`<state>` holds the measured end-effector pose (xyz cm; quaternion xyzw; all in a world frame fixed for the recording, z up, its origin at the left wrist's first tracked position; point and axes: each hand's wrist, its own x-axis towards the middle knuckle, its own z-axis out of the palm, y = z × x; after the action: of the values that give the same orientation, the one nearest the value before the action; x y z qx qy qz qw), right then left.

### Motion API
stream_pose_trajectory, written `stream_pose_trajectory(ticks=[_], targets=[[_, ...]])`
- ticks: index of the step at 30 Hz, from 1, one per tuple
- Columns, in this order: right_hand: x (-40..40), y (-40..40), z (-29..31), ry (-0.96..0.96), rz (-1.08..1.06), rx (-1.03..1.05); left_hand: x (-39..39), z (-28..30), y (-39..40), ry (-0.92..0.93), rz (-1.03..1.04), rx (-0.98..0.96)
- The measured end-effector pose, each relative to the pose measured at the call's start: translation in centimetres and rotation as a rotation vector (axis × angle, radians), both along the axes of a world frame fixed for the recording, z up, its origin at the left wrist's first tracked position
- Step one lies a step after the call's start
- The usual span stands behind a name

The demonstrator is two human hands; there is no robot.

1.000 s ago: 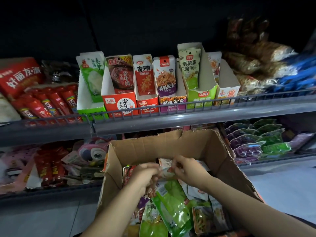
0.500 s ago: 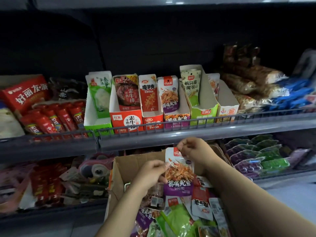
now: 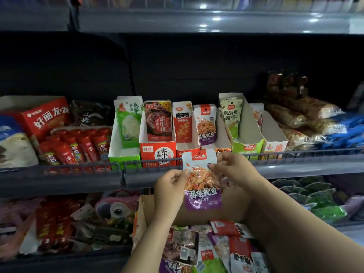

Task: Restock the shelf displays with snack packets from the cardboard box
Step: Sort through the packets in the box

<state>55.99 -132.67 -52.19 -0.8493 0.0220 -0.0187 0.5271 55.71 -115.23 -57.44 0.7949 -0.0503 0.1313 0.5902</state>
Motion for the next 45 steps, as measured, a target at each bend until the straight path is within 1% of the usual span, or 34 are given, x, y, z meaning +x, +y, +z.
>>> stream_pose_trajectory(ticks=[2,4,7,10,12,14,16,18,21,25,29,33,38,42,45], targets=[[0.4,0.2,1.1,-0.035,0.000,-0.030,0.3,0.2,0.0,-0.131,0.022,0.060],[1.0,0.1,2.0,-0.063,-0.007,-0.026,0.4,0.3,0.1,-0.211,-0.002,0.109],[1.8,-0.3,3.0,-0.087,-0.047,0.017,0.7,0.4,0.3,-0.246,-0.072,0.141],[2.8,-0.8,4.1,-0.127,-0.111,0.032,1.8,1.1,0.7,-0.278,-0.095,0.236],[3.9,-1.2,4.9,-0.188,-0.183,0.027,3.0,2.0,0.6,-0.312,-0.073,0.344],[5.5,-1.7,5.9,-0.261,-0.254,0.028,4.0,3.3,-0.1,-0.378,-0.060,0.492],[7.2,-2.2,7.0,-0.324,-0.320,0.025,4.9,4.5,-1.1,-0.395,-0.098,0.600],[8.9,-2.6,7.9,-0.353,-0.352,-0.014,5.9,5.0,-1.9,-0.383,-0.144,0.679],[11.4,-2.8,8.4,-0.345,-0.356,-0.101,7.3,4.9,-2.5,-0.397,-0.178,0.780],[13.7,-2.8,8.8,-0.283,-0.351,-0.296,8.5,3.7,-2.2,-0.481,-0.267,0.895],[15.1,-3.1,9.0,-0.234,-0.360,-0.433,8.8,3.2,-1.7,-0.504,-0.288,0.893],[15.7,-3.1,8.5,-0.191,-0.244,-0.504,9.2,3.1,-2.0,-0.529,-0.288,0.905],[16.5,-3.1,7.9,-0.170,-0.197,-0.497,9.3,2.4,-2.3,-0.594,-0.228,0.883],[17.1,-3.2,7.4,-0.207,-0.133,-0.720,9.4,2.1,-2.2,-0.603,-0.225,0.843],[17.2,-3.3,6.6,-0.272,-0.172,-1.023,9.3,2.2,-2.3,-0.616,-0.214,0.841]])
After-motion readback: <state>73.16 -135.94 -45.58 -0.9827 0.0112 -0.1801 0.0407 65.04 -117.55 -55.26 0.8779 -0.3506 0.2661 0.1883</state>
